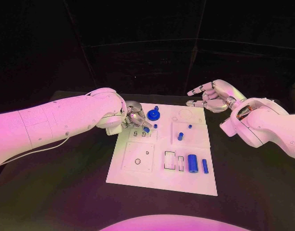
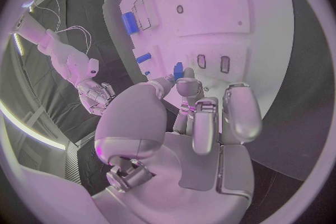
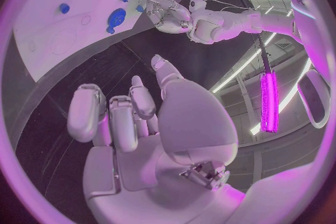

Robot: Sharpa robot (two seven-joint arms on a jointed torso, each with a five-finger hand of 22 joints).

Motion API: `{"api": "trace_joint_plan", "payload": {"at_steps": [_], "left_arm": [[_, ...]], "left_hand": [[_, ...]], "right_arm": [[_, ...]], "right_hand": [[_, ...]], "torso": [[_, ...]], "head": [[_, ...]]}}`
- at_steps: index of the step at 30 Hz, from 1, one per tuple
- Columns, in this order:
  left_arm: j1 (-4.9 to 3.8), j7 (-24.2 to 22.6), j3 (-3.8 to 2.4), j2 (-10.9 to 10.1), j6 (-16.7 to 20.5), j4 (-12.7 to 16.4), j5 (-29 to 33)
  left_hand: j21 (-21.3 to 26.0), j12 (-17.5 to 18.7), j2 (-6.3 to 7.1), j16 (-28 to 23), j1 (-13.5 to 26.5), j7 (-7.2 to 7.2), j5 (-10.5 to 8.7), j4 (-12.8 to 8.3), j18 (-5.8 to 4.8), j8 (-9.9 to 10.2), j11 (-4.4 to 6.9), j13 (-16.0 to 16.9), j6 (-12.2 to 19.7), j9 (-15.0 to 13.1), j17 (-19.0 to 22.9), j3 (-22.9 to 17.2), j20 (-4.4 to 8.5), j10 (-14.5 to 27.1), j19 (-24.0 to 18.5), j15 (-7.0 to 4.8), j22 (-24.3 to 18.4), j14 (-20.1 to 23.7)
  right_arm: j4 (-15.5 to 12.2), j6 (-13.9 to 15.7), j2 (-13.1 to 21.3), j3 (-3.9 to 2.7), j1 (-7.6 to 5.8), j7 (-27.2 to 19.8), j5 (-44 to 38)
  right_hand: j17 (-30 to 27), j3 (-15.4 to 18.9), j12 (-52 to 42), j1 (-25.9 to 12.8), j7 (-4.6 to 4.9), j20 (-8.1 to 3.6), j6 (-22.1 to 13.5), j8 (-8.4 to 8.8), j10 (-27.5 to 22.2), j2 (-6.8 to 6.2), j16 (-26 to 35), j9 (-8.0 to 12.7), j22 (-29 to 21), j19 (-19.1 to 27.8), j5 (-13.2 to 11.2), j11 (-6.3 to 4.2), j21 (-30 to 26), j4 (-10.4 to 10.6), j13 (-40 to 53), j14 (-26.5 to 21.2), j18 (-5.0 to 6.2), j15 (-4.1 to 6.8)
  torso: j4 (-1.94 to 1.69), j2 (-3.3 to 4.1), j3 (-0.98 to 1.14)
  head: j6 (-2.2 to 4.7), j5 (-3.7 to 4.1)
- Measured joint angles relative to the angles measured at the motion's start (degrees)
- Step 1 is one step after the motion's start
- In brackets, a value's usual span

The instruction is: Assemble the parts on the task board

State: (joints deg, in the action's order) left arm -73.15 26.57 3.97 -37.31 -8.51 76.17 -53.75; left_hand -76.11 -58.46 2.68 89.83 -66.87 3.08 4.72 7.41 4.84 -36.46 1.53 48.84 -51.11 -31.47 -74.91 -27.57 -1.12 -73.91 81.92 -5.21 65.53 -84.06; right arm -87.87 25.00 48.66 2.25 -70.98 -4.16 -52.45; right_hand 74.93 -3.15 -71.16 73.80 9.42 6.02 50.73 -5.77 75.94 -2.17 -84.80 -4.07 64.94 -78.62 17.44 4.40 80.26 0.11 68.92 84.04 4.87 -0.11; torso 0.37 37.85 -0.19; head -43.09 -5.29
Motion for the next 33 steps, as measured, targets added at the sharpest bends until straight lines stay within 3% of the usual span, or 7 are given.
{"api": "trace_joint_plan", "payload": {"at_steps": [15, 24, 33], "left_arm": [[2.14, -1.6, 0.08, -3.3, 9.1, 3.7, -5.1], [3.31, -1.8, 0.09, -3.3, 11.9, 3.9, -7.9], [4.38, -1.6, 0.11, -2.6, 12.4, 3.3, -9.0]], "left_hand": [[0.0, 0.0, 1.36, 0.0, -0.4, 0.18, 0.89, 0.0, 0.00, -0.3, 0.12, -0.1, -0.2, -0.4, 0.0, -0.3, 0.00, -0.5, 0.0, 0.00, 1.0, 0.0], [0.0, 0.0, 1.65, 0.0, -0.1, 0.18, 1.09, 0.1, 0.00, -0.3, 0.11, -0.1, -0.2, -0.4, 0.0, -0.5, 0.00, -0.5, 0.0, 0.00, 1.1, 0.0], [0.0, 0.0, 1.97, 0.0, 0.2, 0.06, 1.09, -0.5, 0.00, -0.3, 0.12, 0.2, -0.5, -0.4, 0.0, -1.1, -0.01, -0.9, 0.0, 0.00, 1.2, 0.0]], "right_arm": [[0.2, -0.1, 0.0, 0.00, 0.00, -0.1, 0.4], [0.3, -0.1, 0.0, 0.01, 0.01, -0.1, 0.5], [0.4, -0.1, 0.0, 0.01, 0.01, -0.2, 0.6]], "right_hand": [[0.0, 0.3, 0.0, -0.2, 0.00, 0.00, 0.0, 0.00, 0.0, 0.23, 0.0, 0.0, 0.0, 0.0, 0.6, 0.00, 0.0, 0.3, -0.1, 0.0, 0.00, 0.00], [0.0, 0.3, 0.0, -0.2, 0.00, 0.00, 0.0, -0.21, 0.0, 0.23, 0.0, 0.0, 0.0, 0.0, 0.7, 0.00, 0.0, 0.3, -0.1, 0.0, 0.00, 0.00], [0.0, 0.3, 0.0, -0.2, 0.00, 0.00, 0.0, -0.21, 0.0, 0.23, 0.0, 0.0, 0.0, 0.0, 0.8, 0.00, 0.0, 0.3, -0.1, 0.0, 0.00, 0.00]], "torso": [[0.01, -0.02, -0.08], [0.13, 0.01, -0.10], [0.18, 0.04, -0.10]], "head": [[-0.37, -0.63], [-0.46, -0.90], [-0.61, -0.87]]}}
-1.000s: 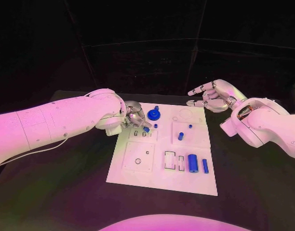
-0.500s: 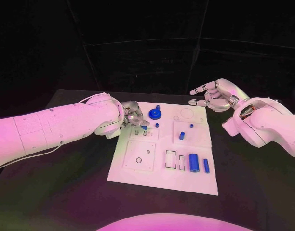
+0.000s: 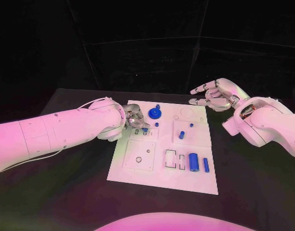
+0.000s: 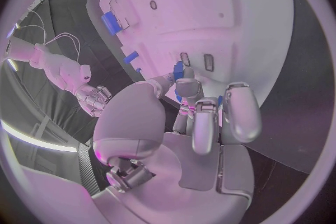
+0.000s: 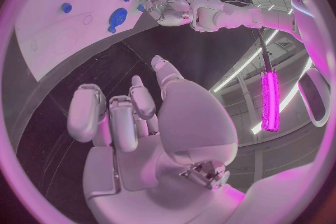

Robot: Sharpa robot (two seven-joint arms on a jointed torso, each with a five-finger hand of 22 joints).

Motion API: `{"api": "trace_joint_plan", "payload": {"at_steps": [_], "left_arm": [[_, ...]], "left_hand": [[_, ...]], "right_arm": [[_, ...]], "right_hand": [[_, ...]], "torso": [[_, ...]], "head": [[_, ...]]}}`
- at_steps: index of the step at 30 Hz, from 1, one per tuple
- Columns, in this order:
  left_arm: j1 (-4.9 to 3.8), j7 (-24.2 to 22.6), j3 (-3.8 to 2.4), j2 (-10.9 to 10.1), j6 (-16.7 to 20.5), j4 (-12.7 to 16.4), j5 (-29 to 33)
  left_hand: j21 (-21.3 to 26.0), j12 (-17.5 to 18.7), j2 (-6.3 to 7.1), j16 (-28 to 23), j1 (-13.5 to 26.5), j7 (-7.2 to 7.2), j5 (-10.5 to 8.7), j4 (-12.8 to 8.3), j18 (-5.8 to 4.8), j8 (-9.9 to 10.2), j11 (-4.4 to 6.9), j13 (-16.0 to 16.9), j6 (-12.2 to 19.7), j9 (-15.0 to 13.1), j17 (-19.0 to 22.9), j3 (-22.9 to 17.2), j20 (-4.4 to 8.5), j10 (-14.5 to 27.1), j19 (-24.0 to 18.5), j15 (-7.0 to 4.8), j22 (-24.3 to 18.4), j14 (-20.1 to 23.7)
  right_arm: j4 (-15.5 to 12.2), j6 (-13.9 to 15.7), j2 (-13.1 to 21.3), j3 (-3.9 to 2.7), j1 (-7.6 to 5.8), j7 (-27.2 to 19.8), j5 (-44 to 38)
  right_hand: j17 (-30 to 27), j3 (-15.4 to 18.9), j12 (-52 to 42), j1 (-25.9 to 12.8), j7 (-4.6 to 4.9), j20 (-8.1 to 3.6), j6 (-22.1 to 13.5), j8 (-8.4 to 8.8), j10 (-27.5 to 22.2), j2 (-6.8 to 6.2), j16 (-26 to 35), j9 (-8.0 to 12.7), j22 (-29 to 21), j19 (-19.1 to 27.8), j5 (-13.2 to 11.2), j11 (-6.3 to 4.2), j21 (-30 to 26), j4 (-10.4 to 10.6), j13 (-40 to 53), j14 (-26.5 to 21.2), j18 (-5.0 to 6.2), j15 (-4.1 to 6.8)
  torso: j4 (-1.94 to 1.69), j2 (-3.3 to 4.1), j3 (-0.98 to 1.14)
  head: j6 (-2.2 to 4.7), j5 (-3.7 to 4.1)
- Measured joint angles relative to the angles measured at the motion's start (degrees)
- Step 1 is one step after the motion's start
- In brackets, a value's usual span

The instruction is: Assemble the parts on the task board

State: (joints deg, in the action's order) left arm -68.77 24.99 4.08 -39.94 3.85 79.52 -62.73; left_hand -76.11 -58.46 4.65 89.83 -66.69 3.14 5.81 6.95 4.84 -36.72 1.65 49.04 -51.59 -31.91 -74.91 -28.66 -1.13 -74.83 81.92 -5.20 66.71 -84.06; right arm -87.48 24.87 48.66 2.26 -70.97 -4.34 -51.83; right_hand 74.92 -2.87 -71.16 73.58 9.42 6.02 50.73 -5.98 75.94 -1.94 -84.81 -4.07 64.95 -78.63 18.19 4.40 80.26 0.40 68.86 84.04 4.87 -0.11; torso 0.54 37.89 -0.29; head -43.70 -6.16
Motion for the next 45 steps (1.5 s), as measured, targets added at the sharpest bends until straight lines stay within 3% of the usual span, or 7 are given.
{"api": "trace_joint_plan", "payload": {"at_steps": [40, 45], "left_arm": [[0.09, 1.7, -0.10, 0.0, -3.9, -0.1, -0.6], [0.07, 1.7, -0.11, 0.2, -3.9, -0.3, -0.6]], "left_hand": [[-0.2, 0.0, 0.96, 0.0, -0.3, -0.41, -0.07, -0.7, 0.00, 0.0, 0.09, -0.4, -0.2, 0.1, 0.0, -0.7, 0.00, -0.3, 0.0, 0.00, 0.1, 0.0], [-0.2, -0.3, 2.20, 0.0, 1.0, -1.24, -0.07, -1.3, 0.00, 0.1, 0.61, 0.2, -1.0, 0.1, 0.0, -1.3, 0.00, -1.0, 0.0, 0.00, 0.2, 0.0]], "right_arm": [[0.4, -0.1, -0.1, 0.00, 0.00, -0.1, 0.2], [0.4, -0.2, -0.1, 0.00, 0.00, -0.1, 0.2]], "right_hand": [[0.0, 0.0, 0.0, 0.0, 0.00, 0.00, 0.0, 0.00, 0.0, 0.01, 0.0, 0.0, -0.2, 0.0, 0.4, 0.00, -0.1, 0.0, 0.0, 0.0, 0.00, 0.00], [0.0, 0.2, 0.0, -0.3, 0.00, 0.00, 0.0, 0.00, 0.0, 0.31, 0.0, 0.0, -0.2, 0.0, 0.4, 0.00, -0.2, 0.2, -0.1, 0.0, 0.01, 0.00]], "torso": [[-0.01, -0.01, 0.07], [0.03, 0.01, 0.09]], "head": [[-0.90, -0.10], [-0.90, -0.09]]}}
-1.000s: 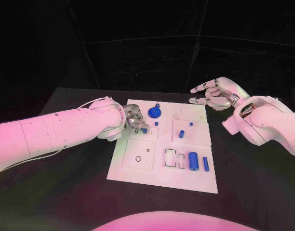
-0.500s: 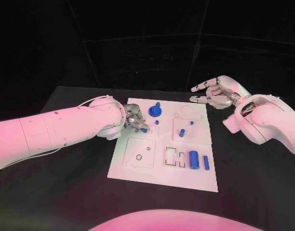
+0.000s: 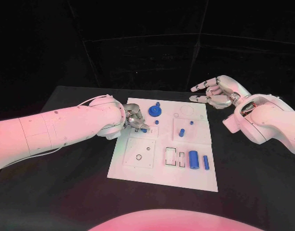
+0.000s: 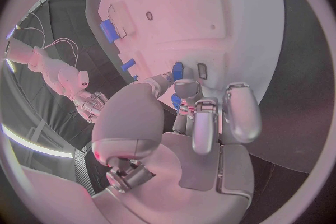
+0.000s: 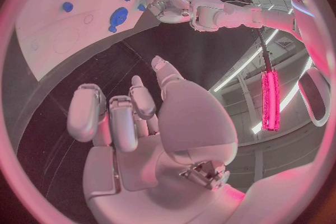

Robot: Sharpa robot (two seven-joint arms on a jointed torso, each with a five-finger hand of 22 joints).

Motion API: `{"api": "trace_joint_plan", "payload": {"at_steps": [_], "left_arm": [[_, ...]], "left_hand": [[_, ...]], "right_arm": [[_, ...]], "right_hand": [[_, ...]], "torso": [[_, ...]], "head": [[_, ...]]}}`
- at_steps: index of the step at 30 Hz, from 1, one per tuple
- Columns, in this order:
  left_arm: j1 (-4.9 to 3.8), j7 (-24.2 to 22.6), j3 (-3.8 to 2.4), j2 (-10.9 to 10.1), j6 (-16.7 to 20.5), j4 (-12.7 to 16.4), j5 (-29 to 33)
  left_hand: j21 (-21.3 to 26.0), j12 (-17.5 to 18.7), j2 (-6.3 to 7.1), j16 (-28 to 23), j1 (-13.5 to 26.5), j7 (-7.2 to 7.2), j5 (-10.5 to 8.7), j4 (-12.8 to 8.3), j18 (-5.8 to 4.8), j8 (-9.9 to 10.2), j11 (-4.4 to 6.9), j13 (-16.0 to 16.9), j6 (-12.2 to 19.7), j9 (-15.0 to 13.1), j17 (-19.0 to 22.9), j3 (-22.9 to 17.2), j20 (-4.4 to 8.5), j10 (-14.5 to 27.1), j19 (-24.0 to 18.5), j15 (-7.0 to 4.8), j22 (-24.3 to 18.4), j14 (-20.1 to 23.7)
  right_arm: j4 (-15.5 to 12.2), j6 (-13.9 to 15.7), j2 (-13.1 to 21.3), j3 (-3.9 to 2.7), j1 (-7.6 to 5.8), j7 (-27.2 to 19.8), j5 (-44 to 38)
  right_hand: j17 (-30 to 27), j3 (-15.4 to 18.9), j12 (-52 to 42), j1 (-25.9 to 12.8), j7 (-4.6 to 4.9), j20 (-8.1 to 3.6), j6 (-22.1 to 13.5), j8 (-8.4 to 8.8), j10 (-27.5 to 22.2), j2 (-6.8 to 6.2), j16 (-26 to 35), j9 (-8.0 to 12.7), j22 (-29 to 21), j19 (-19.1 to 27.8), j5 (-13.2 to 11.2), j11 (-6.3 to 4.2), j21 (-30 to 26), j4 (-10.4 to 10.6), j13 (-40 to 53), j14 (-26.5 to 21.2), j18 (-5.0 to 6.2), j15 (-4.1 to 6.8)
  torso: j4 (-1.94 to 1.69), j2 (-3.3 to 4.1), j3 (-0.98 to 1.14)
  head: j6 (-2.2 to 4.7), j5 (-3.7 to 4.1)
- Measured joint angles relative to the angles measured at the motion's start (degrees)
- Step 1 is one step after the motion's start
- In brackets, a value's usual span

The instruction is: Assemble the parts on the task board

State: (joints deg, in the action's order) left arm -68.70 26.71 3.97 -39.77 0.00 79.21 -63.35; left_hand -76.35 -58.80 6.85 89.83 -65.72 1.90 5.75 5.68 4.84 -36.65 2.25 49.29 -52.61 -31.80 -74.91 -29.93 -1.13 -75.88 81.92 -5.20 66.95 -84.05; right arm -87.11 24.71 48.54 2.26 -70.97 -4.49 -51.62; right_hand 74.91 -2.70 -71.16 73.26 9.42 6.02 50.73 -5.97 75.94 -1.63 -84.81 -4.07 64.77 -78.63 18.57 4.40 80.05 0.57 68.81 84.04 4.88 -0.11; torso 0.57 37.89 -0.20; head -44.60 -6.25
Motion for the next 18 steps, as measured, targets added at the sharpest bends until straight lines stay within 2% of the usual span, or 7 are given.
{"api": "trace_joint_plan", "payload": {"at_steps": [3, 7, 9, 11, 18], "left_arm": [[-0.02, 0.0, 0.00, 0.2, 0.0, -0.2, 0.0], [-0.03, 0.0, -0.01, 0.4, 0.0, -0.5, 0.0], [-0.03, 0.0, -0.01, 0.4, 0.0, -0.5, 0.0], [-0.03, 0.0, 0.00, 0.5, 0.0, -0.6, 0.0], [-0.02, 0.1, 0.01, 0.7, 0.0, -1.0, 0.0]], "left_hand": [[0.0, 0.0, 0.81, 0.0, 1.3, -0.24, 0.00, -1.8, 0.00, 0.0, 0.08, 0.2, -0.8, 0.3, 0.0, -1.5, 0.21, -0.1, 0.2, 0.00, 0.3, 0.0], [-0.3, -0.2, 0.60, 0.0, 2.4, -0.53, 0.00, -3.3, 0.00, 0.3, 0.21, 0.3, -1.7, 0.5, 0.0, -1.7, 0.41, -0.4, 0.4, 0.00, 0.8, 0.0], [-0.7, -0.4, 0.39, 0.0, 2.7, -0.47, 0.00, -3.3, 0.00, 0.3, 0.20, 0.4, -1.8, 0.6, 0.0, -1.7, 0.41, -0.4, 0.4, 0.00, 1.1, 0.0], [-0.7, -1.1, 0.46, 0.0, 3.4, -0.48, -0.05, -4.5, 0.00, 0.3, 0.31, 1.0, -2.2, 0.6, 0.0, -2.8, 0.48, -0.5, 0.5, -0.02, 1.4, 0.0], [-1.0, -1.9, 0.29, 0.0, 4.8, -0.71, -0.05, -4.4, 0.01, 0.3, 0.52, 2.2, -3.0, 0.6, 0.0, -2.3, 0.63, -0.9, 0.6, -0.42, 1.9, 0.0]], "right_arm": [[0.0, -0.1, 0.0, 0.00, 0.00, 0.0, 0.0], [0.0, -0.2, 0.0, 0.00, 0.00, 0.0, 0.0], [0.0, -0.2, 0.0, 0.00, 0.00, 0.0, 0.0], [0.0, -0.2, 0.0, 0.00, 0.00, 0.0, 0.0], [-0.1, -0.2, 0.0, 0.00, 0.00, 0.0, 0.0]], "right_hand": [[0.0, 0.0, 0.0, 0.0, 0.00, 0.00, 0.0, 0.00, 0.0, 0.00, 0.0, 0.0, -0.1, 0.0, 0.0, 0.00, 0.0, 0.0, 0.0, 0.0, 0.00, 0.00], [0.0, 0.0, 0.0, 0.0, 0.00, 0.00, 0.0, 0.00, 0.0, 0.00, 0.0, 0.0, -0.2, 0.0, 0.4, 0.00, 0.0, 0.0, 0.0, 0.0, 0.00, 0.00], [0.0, 0.0, 0.0, 0.0, 0.00, 0.00, 0.0, 0.00, 0.0, 0.00, 0.0, 0.0, -0.2, 0.0, 1.0, 0.00, 0.0, 0.0, -0.1, 0.0, 0.00, 0.00], [0.0, 0.2, 0.0, 0.0, 0.00, 0.00, 0.0, -0.14, 0.0, 0.00, 0.0, 0.0, -0.2, 0.0, 1.6, 0.00, 0.0, 0.2, -0.1, 0.0, 0.00, 0.00], [0.0, 0.2, 0.0, 0.0, 0.00, -0.21, 0.0, -0.29, 0.0, 0.00, 0.0, 0.1, -0.3, 0.2, 2.6, 0.00, 0.0, 0.2, -0.2, 0.0, 0.00, 0.00]], "torso": [[0.01, 0.00, 0.01], [0.03, 0.00, 0.02], [0.03, 0.00, 0.02], [0.03, 0.00, 0.02], [0.03, 0.00, 0.02]], "head": [[0.01, 0.00], [0.02, 0.04], [0.02, 0.05], [0.01, 0.07], [-0.01, 0.16]]}}
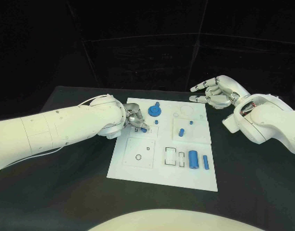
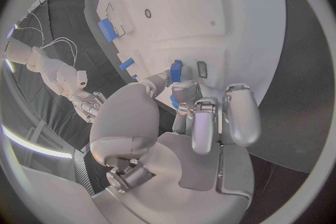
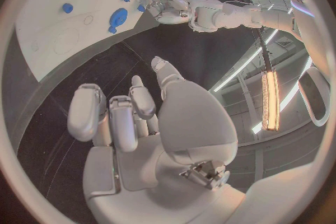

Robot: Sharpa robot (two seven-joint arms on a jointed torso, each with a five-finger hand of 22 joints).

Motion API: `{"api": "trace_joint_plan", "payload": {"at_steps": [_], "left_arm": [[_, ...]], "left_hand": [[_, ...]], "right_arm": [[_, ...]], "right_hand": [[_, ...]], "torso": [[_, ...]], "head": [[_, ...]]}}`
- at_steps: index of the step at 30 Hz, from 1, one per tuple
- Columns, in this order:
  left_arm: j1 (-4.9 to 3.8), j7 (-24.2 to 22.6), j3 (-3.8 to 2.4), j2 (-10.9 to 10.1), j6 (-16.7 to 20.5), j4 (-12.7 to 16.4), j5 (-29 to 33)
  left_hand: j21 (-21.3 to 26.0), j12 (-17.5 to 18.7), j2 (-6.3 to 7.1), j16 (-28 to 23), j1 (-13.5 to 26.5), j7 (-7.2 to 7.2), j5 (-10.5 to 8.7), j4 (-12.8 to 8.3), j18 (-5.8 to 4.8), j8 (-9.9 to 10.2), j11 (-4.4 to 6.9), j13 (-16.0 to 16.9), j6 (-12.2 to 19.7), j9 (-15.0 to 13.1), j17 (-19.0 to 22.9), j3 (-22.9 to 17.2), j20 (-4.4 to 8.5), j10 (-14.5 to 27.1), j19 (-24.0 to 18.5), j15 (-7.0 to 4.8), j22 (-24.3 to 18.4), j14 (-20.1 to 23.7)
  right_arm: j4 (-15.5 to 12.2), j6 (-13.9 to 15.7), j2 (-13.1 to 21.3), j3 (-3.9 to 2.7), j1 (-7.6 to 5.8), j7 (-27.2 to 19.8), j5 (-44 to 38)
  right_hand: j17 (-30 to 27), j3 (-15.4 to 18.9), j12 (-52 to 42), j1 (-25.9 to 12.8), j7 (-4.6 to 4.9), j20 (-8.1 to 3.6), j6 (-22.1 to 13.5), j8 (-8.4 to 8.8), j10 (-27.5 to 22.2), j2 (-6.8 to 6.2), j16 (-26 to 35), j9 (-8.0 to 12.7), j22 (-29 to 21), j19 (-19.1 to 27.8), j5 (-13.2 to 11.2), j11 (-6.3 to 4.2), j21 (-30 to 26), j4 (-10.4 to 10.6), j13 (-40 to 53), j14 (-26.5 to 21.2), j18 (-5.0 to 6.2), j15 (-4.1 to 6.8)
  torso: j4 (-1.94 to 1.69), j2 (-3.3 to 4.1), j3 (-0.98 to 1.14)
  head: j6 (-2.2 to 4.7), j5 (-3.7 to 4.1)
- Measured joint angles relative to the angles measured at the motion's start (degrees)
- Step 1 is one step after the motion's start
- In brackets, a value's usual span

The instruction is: Assemble the parts on the task board

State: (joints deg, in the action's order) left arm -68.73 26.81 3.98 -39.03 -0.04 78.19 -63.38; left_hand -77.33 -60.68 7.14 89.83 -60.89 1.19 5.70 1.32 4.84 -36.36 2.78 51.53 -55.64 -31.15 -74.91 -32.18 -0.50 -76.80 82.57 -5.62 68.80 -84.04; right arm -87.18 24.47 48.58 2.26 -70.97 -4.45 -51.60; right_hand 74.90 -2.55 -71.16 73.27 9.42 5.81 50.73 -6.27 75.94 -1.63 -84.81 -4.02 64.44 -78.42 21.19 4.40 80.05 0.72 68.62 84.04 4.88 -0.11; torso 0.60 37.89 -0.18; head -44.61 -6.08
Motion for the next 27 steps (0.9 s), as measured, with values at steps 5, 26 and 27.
{"api": "trace_joint_plan", "payload": {"at_steps": [5, 26, 27], "left_arm": [[0.00, 0.1, 0.00, 0.2, 0.0, -0.3, 0.0], [0.00, 0.9, 0.04, 0.1, -0.6, -0.2, 0.3], [0.00, 0.9, 0.04, 0.1, -0.6, -0.2, 0.3]], "left_hand": [[-0.4, -0.6, -0.38, 0.0, 0.8, -0.17, 0.02, 0.8, 0.00, 0.0, 0.10, 0.5, -0.2, -0.1, 0.0, 0.8, 0.06, -0.3, 0.3, 0.00, 0.4, 0.0], [-1.5, -2.1, 0.05, 0.0, 3.0, -0.68, 0.33, 2.0, 0.00, 0.0, 0.51, 2.5, -1.5, 0.0, 0.0, 1.6, 0.17, -1.3, 1.0, 0.00, 2.5, 0.0], [-1.5, -2.1, 0.19, 0.0, 3.1, -0.69, 0.33, 2.0, 0.00, 0.0, 0.51, 2.5, -1.5, 0.0, 0.0, 1.7, 0.17, -1.3, 1.0, -0.11, 2.6, 0.1]], "right_arm": [[0.0, 0.0, 0.0, 0.00, 0.00, 0.0, 0.0], [0.1, -0.1, 0.0, 0.00, 0.00, 0.0, 0.0], [0.1, -0.1, 0.0, 0.00, 0.00, 0.0, 0.0]], "right_hand": [[0.0, 0.0, 0.1, 0.0, 0.00, 0.00, 0.0, 0.00, 0.0, 0.01, 0.0, 0.0, -0.1, 0.0, 0.6, 0.00, 0.0, 0.0, -0.1, 0.0, 0.00, 0.00], [0.0, 0.1, 0.2, 0.2, 0.00, 0.00, 0.0, 0.00, -0.2, 0.23, 0.3, 0.0, -0.2, 0.0, 3.3, -0.21, -0.2, 0.1, -0.3, 0.0, 0.00, 0.00], [0.0, 0.1, 0.2, 0.2, 0.00, 0.00, 0.0, 0.00, -0.2, 0.23, 0.3, 0.0, -0.3, 0.0, 3.3, -0.21, -0.2, 0.1, -0.3, 0.0, 0.00, 0.00]], "torso": [[0.00, -0.01, -0.01], [-0.06, -0.02, -0.03], [-0.06, -0.02, -0.04]], "head": [[-0.01, 0.05], [-0.21, 0.23], [-0.22, 0.23]]}}
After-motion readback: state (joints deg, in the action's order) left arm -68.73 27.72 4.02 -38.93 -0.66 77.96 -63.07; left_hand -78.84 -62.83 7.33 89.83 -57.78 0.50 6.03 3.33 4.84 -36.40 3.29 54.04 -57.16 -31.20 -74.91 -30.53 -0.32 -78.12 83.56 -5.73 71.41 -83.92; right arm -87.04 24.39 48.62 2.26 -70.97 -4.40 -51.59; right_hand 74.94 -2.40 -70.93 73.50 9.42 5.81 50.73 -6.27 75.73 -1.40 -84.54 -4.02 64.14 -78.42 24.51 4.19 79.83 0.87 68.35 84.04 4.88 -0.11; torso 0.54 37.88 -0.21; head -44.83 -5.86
